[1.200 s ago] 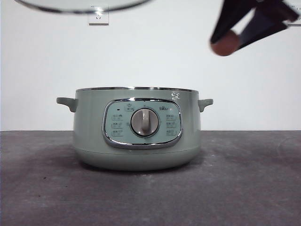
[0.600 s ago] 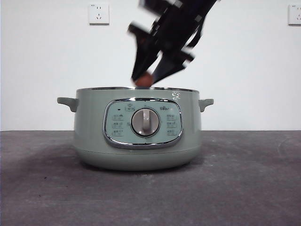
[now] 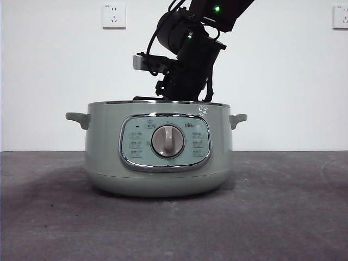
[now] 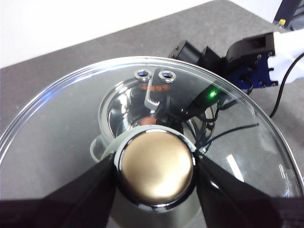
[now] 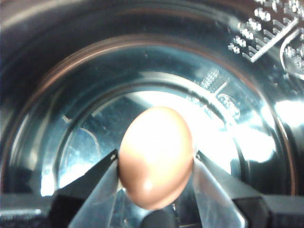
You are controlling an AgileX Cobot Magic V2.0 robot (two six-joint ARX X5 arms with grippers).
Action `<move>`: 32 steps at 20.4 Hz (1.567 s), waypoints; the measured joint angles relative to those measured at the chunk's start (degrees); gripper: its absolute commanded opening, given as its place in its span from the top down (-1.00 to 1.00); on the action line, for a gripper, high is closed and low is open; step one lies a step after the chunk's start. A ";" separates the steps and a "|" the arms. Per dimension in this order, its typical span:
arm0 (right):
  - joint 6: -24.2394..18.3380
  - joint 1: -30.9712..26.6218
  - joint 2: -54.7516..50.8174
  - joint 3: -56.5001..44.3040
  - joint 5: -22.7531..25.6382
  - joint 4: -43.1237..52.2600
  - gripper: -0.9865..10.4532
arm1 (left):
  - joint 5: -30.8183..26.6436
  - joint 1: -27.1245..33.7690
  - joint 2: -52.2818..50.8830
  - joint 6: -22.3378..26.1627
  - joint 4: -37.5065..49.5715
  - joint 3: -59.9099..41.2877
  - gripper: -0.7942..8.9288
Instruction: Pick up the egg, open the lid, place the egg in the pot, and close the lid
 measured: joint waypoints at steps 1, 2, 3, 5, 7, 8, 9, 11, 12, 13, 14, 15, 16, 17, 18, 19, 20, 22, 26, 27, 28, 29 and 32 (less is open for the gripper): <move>0.00 0.00 0.00 0.02 0.00 -0.11 0.79 | 0.00 0.00 0.02 0.00 -0.15 0.00 0.85; 0.00 0.04 0.00 0.04 -0.02 -0.13 0.49 | 0.00 0.00 0.00 0.00 -0.09 0.00 0.85; 0.04 0.07 0.00 0.04 0.02 -0.13 0.15 | 0.00 0.00 0.00 -0.02 -0.09 0.00 0.85; 0.72 0.11 0.00 0.07 0.13 -0.15 -0.06 | 0.00 0.00 0.02 -0.02 -0.07 0.00 0.85; 1.66 0.11 -1.18 0.07 0.85 -0.42 -0.06 | 0.00 0.00 0.17 -0.02 0.24 0.00 0.85; 1.92 0.09 -2.91 0.04 2.12 -0.57 -0.06 | 0.00 0.00 0.39 -0.02 0.63 0.00 0.85; 2.10 0.02 -5.97 0.07 3.04 -1.57 -0.06 | 0.00 0.00 0.76 -0.02 1.11 0.00 0.85; 3.61 -0.83 -13.29 0.07 4.68 -5.64 -0.05 | 0.00 0.00 1.97 0.00 1.81 0.00 0.85; 4.98 -1.25 -17.22 0.07 7.26 -8.63 -0.05 | 0.00 0.00 2.86 -0.02 2.67 0.00 0.85; 6.36 -1.97 -21.31 0.07 10.19 -11.82 -0.05 | 0.00 0.00 4.02 0.00 4.04 0.00 0.85; 7.78 -3.04 -25.64 0.07 12.39 -14.62 -0.05 | 0.02 0.00 5.49 0.00 5.33 0.00 0.85; 9.49 -4.22 -30.18 0.07 13.31 -16.90 -0.05 | 0.15 0.00 7.39 0.04 6.54 0.00 0.85; 10.49 -5.31 -34.03 0.07 13.53 -18.29 -0.05 | 0.28 0.00 9.49 0.20 7.39 0.00 0.85; 11.02 -5.95 -37.09 0.07 13.66 -19.23 -0.05 | 0.33 0.00 11.58 0.26 8.02 0.00 0.85; 11.34 -6.19 -40.00 0.07 13.73 -19.93 -0.05 | 0.52 0.00 13.94 0.37 8.81 0.00 0.85; 11.50 -6.36 -42.64 0.07 13.68 -20.48 -0.05 | 0.72 0.00 16.46 0.55 10.01 0.00 0.85; 11.65 -6.38 -45.11 0.07 13.64 -21.03 -0.05 | 0.87 0.00 18.97 0.61 11.41 0.00 0.85; 11.69 -6.38 -49.51 0.07 13.51 -22.38 -0.05 | 2.08 0.00 23.67 0.68 15.12 0.00 0.85; 11.87 -6.38 -54.69 0.07 13.33 -25.07 -0.05 | 3.80 -0.02 29.94 0.68 21.27 0.00 0.85; 12.00 -6.38 -55.63 0.07 13.31 -25.92 -0.05 | 3.89 -0.07 31.28 0.68 22.34 0.00 0.85; 12.09 -6.38 -56.37 0.07 13.31 -26.73 -0.05 | 3.87 -0.17 32.35 0.68 23.12 0.00 0.85; 12.13 -6.38 -57.16 0.07 13.31 -27.61 -0.05 | 3.89 -0.17 33.51 0.68 24.00 0.00 0.85; 12.33 -6.38 -58.90 0.07 13.31 -29.55 -0.05 | 3.80 -0.17 36.33 0.68 25.70 0.00 0.85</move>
